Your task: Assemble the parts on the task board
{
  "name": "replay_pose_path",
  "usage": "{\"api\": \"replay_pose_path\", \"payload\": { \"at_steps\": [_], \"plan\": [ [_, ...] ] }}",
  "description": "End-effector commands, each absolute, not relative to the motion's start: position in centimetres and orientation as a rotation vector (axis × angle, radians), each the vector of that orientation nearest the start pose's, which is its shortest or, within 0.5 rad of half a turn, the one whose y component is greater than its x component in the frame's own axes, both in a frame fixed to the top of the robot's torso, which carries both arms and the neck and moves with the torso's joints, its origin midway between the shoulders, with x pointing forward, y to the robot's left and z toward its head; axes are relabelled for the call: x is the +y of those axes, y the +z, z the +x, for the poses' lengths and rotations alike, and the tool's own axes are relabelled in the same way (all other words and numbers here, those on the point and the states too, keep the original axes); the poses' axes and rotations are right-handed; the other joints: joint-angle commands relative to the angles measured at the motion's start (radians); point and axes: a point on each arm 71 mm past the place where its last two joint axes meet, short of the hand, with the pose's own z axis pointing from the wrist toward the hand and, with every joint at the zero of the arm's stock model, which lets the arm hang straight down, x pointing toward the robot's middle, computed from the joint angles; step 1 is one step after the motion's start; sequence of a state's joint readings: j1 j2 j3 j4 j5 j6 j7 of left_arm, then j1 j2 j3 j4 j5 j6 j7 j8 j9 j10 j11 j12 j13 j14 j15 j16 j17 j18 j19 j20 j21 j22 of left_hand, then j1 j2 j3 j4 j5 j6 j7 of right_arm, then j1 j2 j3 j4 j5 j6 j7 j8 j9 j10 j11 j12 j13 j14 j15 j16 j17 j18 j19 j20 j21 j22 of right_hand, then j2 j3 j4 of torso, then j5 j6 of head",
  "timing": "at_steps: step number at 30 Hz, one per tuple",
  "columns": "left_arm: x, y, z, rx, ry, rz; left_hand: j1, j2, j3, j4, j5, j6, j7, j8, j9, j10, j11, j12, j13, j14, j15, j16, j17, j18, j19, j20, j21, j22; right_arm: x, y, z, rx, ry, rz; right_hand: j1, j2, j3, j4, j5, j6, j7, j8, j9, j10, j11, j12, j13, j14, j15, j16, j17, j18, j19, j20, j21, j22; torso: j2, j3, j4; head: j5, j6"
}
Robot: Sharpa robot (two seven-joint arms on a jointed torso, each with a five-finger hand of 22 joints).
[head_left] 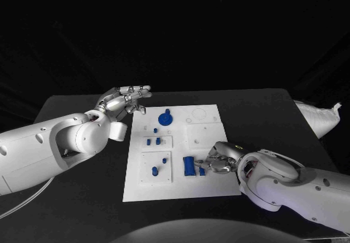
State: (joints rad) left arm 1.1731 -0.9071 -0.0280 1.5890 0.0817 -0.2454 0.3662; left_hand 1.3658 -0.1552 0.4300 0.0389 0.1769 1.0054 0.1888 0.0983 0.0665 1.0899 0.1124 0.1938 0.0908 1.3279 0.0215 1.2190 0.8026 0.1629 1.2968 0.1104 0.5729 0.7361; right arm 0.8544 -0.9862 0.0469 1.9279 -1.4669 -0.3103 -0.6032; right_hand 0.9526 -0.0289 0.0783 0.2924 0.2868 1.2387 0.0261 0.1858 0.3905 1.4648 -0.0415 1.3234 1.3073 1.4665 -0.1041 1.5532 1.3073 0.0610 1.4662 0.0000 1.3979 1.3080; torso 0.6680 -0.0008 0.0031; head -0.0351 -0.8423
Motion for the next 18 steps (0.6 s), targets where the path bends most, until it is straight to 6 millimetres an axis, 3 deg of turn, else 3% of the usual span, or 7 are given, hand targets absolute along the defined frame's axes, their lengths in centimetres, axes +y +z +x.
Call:
{"api": "replay_pose_path", "payload": {
  "at_steps": [1, 10, 15, 18],
  "plan": [
    [21.71, -18.36, 47.24, 1.456, -1.638, -1.228, -0.003, 0.010, 0.000, -0.004, 0.007, -0.010, 0.000, 0.002, 0.001, -0.006, 0.001, 0.006, 0.001, -0.007, -0.001, -0.001, -0.001, 0.018, 0.004, 0.004, -0.004, -0.001, -17.94, -26.20, 35.08, 2.025, 0.521, 0.169, -0.010, 0.002, -0.012, 0.000, -0.002, -0.006, -0.002, 0.004, 0.000, 0.048, -0.007, 0.001, 0.141, 0.100, -0.006, 0.005, 0.242, -0.005, 0.033, -0.004, 0.001, 0.021, 0.000, -0.0001, 0.0002, -0.001, -0.001],
    [21.73, -18.36, 47.25, 1.456, -1.638, -1.228, -0.003, 0.010, 0.000, -0.004, 0.007, -0.010, 0.000, 0.002, 0.001, -0.006, 0.001, 0.006, 0.001, -0.007, -0.001, -0.001, -0.001, 0.018, 0.004, 0.004, -0.004, -0.001, -18.43, -26.23, 35.06, 2.030, 0.513, 0.153, 0.013, -0.005, -0.030, -0.010, -0.005, -0.012, -0.001, 0.005, 0.001, 0.046, -0.006, -0.008, 0.139, 0.099, -0.006, 0.003, 0.239, -0.004, 0.030, -0.004, -0.004, 0.015, -0.001, -0.0001, 0.0001, -0.001, -0.001],
    [21.78, -18.38, 47.27, 1.456, -1.635, -1.229, -0.003, 0.010, 0.000, -0.004, 0.007, -0.010, 0.000, 0.002, 0.001, -0.006, 0.001, 0.006, 0.001, -0.007, -0.001, -0.001, -0.001, 0.018, 0.004, 0.004, -0.004, -0.001, -18.68, -26.10, 34.95, 2.024, 0.547, 0.135, 0.118, -0.040, -0.065, -0.050, -0.066, -0.043, 0.010, -0.001, 0.001, 0.025, 0.004, -0.068, 0.113, 0.093, 0.002, -0.013, 0.214, 0.004, 0.015, 0.001, -0.034, -0.021, -0.001, -0.0005, -0.0003, -0.002, 0.000],
    [21.80, -18.39, 47.28, 1.457, -1.634, -1.230, -0.003, 0.010, 0.000, -0.004, 0.007, -0.010, 0.000, 0.002, 0.001, -0.006, 0.001, 0.006, 0.001, -0.007, -0.001, -0.001, -0.001, 0.018, 0.004, 0.004, -0.004, -0.001, -18.83, -26.03, 34.89, 2.022, 0.558, 0.124, 0.147, -0.050, -0.086, -0.058, -0.098, -0.048, 0.012, 0.000, 0.002, 0.021, 0.007, -0.079, 0.110, 0.093, 0.004, -0.015, 0.211, 0.005, 0.014, 0.004, -0.038, -0.024, -0.001, 0.0001, -0.0007, -0.002, 0.002]
  ]
}}
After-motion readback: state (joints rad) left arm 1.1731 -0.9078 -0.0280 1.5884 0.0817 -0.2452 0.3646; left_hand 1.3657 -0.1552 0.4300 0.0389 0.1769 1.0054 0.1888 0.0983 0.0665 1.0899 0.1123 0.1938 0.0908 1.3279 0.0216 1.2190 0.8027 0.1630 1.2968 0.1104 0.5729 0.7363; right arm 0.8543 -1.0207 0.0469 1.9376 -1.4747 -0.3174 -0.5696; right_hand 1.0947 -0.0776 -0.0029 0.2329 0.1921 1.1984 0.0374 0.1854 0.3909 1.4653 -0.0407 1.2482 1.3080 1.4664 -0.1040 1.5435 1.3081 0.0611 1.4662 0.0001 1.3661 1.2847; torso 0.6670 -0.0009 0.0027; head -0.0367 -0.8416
